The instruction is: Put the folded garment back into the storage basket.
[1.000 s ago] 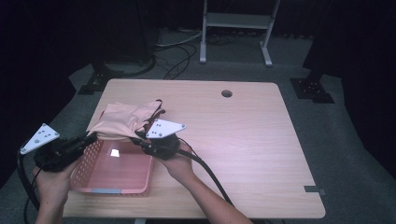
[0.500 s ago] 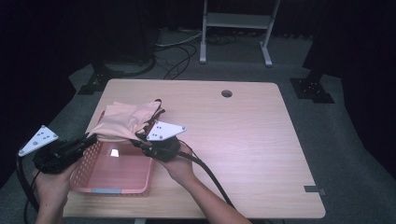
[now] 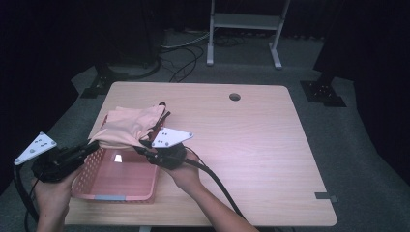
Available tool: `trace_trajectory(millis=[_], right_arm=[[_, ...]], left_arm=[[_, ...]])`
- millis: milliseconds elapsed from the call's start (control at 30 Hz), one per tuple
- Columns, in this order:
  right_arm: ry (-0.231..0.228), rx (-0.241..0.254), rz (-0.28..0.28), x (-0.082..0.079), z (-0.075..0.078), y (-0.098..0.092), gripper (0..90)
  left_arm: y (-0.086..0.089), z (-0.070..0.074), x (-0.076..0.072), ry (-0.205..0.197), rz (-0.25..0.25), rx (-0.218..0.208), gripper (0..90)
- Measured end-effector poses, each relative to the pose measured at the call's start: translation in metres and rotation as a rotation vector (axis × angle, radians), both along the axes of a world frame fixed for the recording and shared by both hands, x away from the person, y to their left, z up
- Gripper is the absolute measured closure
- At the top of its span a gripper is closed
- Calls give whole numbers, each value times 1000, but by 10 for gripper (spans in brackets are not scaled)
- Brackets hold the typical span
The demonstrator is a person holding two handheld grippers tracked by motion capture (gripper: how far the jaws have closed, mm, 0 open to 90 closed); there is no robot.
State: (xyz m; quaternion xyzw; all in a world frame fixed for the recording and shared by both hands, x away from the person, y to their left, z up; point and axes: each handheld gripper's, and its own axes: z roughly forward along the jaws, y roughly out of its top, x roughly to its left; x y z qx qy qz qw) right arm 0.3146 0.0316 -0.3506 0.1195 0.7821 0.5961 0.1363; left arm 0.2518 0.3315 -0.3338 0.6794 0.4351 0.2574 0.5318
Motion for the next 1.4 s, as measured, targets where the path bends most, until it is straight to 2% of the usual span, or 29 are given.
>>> trace_trajectory(millis=[1033, 1200, 1400], right_arm=[[-5, -4, 27, -6, -1, 2, 789], [-1, -20, 22, -3, -5, 4, 789], [43, -46, 15, 4, -16, 5, 789]], left_arm=[[4, -1, -8, -1, 1, -11, 804], [4, -7, -5, 26, 1, -9, 804], [3, -15, -1, 81, -2, 28, 803]])
